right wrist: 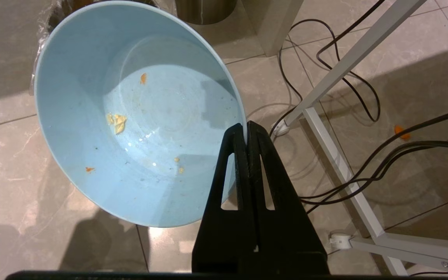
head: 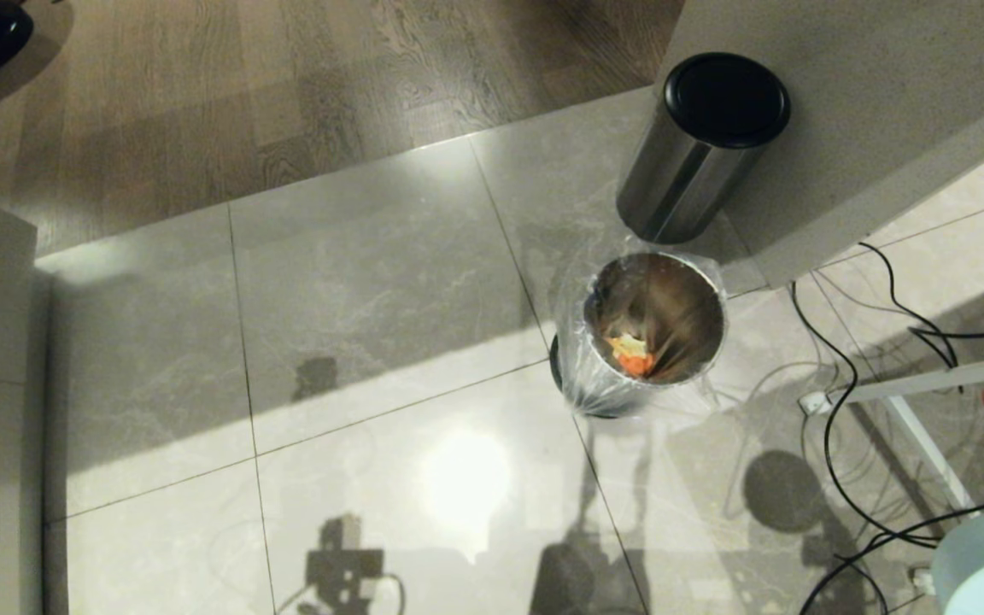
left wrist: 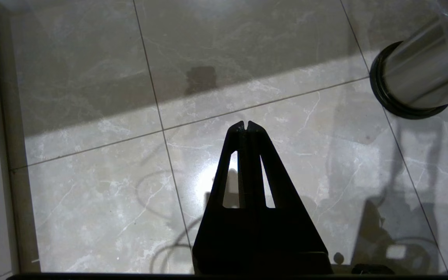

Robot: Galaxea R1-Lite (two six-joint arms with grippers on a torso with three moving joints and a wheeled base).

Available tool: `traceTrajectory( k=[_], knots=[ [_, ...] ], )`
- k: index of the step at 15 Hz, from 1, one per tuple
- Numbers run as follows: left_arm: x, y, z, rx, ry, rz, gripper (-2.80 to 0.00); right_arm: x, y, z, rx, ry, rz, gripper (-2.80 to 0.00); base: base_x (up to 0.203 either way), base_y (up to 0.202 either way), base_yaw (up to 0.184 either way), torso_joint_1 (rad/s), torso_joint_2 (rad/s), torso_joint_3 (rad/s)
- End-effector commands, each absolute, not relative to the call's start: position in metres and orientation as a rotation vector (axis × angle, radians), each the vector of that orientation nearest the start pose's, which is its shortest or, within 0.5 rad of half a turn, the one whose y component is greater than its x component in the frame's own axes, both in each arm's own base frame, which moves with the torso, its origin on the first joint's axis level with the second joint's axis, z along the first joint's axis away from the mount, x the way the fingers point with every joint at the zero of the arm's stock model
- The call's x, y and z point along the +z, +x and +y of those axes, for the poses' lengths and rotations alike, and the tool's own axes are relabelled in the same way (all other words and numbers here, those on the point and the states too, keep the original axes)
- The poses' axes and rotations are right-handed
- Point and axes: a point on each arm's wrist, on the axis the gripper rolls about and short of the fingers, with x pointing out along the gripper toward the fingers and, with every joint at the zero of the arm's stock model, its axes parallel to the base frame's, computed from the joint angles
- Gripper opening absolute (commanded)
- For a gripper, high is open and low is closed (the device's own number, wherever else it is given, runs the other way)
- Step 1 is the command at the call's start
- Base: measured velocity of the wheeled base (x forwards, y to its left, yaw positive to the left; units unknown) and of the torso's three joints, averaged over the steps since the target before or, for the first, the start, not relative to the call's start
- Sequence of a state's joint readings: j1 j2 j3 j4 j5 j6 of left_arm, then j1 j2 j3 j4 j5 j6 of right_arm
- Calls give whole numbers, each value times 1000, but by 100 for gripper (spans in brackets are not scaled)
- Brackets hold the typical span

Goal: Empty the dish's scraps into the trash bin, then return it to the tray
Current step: Put the bowl back to the table

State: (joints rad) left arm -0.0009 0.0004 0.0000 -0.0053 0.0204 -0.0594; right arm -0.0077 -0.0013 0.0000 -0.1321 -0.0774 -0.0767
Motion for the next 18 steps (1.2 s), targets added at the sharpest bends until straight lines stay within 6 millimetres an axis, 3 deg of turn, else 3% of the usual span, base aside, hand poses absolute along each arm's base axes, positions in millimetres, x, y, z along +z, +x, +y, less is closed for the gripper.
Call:
traceTrajectory(
  k=[1,18],
  knots=[
    [76,-23,0,21,-60,-5,-280,89,-24,-2,-90,-61,-131,-280,0,0,0,0,0,0],
    [76,-23,1,20,-61,-5,-280,89,-24,-2,-90,-56,-129,-280,0,0,0,0,0,0]
  ],
)
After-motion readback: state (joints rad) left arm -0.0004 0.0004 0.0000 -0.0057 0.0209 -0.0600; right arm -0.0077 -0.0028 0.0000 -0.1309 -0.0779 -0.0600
